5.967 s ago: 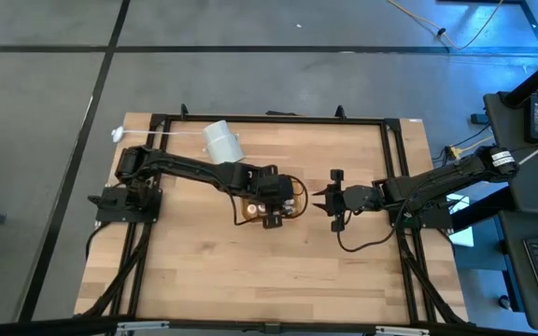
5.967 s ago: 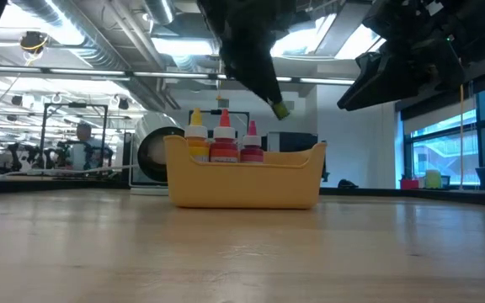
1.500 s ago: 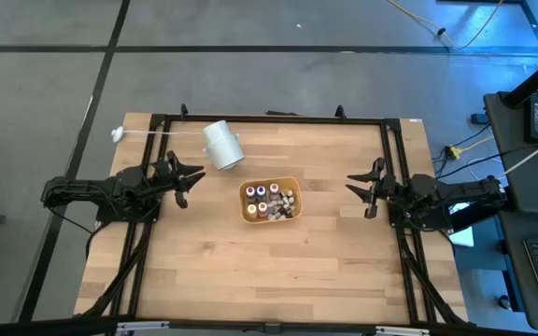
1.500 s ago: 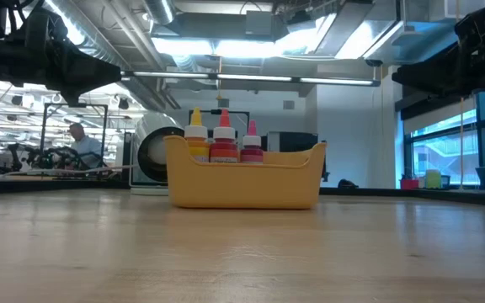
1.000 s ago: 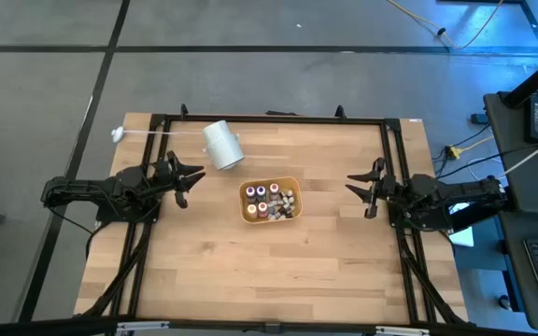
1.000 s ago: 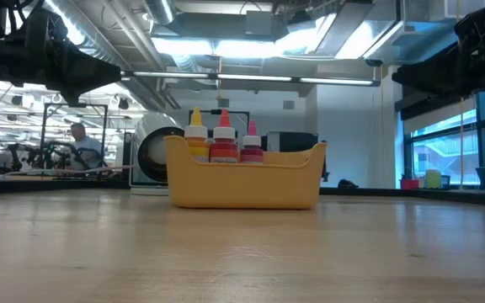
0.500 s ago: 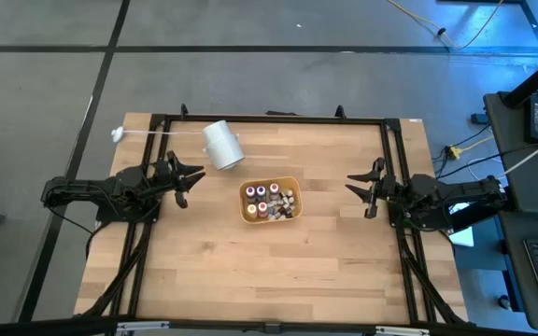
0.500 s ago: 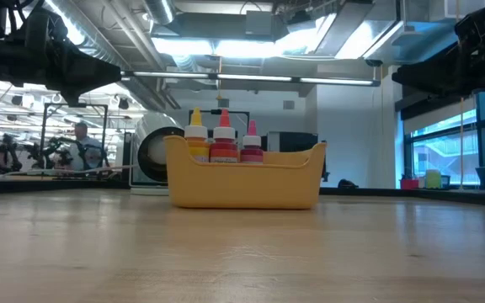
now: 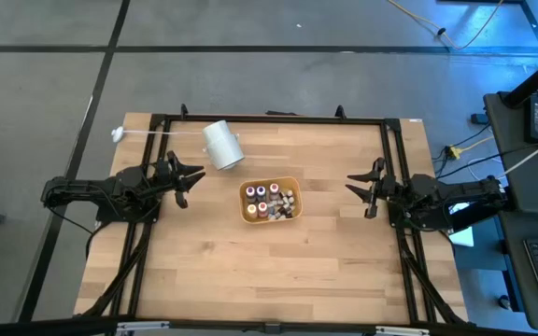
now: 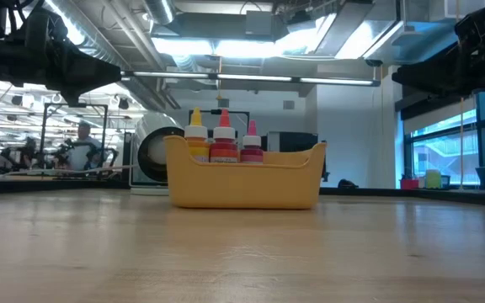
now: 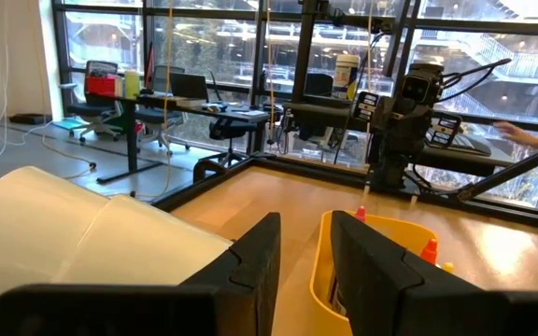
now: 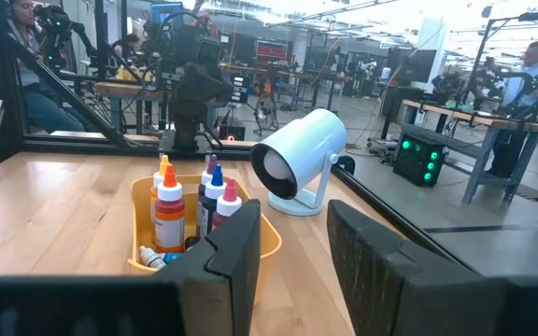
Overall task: Pick & Place food coloring
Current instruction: Return to Home Position
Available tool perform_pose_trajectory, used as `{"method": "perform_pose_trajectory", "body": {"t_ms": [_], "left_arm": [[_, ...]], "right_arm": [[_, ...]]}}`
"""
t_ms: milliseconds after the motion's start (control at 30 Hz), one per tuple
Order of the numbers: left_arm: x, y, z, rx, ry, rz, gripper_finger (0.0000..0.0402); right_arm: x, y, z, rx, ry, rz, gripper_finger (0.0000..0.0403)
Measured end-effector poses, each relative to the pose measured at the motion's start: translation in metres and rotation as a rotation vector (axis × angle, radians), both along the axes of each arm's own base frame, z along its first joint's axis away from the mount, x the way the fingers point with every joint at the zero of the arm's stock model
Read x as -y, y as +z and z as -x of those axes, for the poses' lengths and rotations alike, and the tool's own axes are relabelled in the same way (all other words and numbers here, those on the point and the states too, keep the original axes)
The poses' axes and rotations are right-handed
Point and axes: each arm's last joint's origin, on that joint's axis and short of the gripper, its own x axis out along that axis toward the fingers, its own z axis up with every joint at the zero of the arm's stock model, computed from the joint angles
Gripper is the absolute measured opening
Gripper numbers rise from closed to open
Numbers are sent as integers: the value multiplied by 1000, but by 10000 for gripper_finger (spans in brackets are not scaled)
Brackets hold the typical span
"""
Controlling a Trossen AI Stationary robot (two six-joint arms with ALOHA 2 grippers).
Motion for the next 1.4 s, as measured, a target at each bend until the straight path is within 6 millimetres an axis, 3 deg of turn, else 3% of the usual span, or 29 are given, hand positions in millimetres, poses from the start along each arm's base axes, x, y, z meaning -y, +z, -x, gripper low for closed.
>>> {"method": "perform_pose_trajectory", "body": {"t_ms": [1400], "left_arm": [[0, 0, 0, 0, 0, 0, 93]], "right_arm": [[0, 0, 0, 0, 0, 0, 129]]}}
